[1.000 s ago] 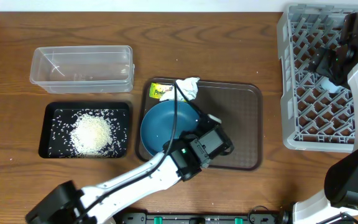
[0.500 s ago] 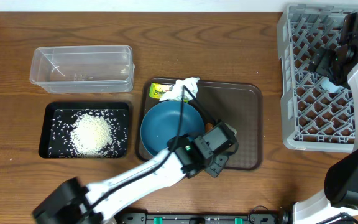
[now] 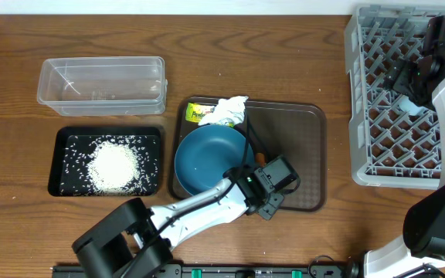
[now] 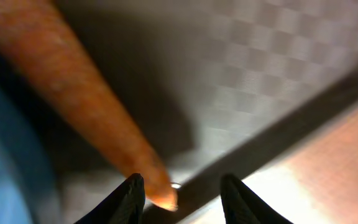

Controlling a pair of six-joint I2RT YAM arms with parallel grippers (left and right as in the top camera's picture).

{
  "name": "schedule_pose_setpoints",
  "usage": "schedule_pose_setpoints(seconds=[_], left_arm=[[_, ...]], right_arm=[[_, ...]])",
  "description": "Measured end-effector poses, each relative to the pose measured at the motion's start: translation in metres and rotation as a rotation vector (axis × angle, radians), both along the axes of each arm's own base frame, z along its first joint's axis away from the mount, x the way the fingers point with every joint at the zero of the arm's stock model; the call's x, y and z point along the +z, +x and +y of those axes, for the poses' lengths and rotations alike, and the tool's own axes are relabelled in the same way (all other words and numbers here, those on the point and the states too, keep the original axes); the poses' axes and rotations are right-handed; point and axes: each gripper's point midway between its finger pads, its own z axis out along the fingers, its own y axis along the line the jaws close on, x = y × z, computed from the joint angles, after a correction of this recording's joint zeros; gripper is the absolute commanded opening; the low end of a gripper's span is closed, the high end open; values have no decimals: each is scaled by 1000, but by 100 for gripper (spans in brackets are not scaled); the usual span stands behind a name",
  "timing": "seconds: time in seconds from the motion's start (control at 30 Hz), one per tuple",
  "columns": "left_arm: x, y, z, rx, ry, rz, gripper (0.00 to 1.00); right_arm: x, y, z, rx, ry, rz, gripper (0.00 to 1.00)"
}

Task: Sort waste into correct bins and load items into the dishwasher rack
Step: 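Lower the left gripper beside the bowl and grasp the carrot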

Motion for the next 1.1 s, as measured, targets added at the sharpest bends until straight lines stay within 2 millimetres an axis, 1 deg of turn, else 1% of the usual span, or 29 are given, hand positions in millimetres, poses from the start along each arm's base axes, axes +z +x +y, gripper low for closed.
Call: schedule_pose_setpoints(seconds=[0.17,0.4,0.43,0.53,0.77,0.87,0.97,1.1], left_arm=[[-7,13,3,23,36,-61,43],[-11,30,-9,40,7,-130,44],[-13,31,-8,42,12,-135,48],[-21,37,-4,64,45,-161,56],[-18,50,-10,87,24,-221,57],[-16,53,-15,88,4,-230,57],[-17,50,-17,82,-7,-217,55],[-17,49,-18,82,-13,-206,42]], right_arm=[[0,0,0,0,0,0,99],[0,0,0,0,0,0,99],[0,0,0,0,0,0,99],[0,0,0,0,0,0,99],[0,0,0,0,0,0,99],[0,0,0,0,0,0,99],[0,0,0,0,0,0,99],[0,0,0,0,0,0,99]])
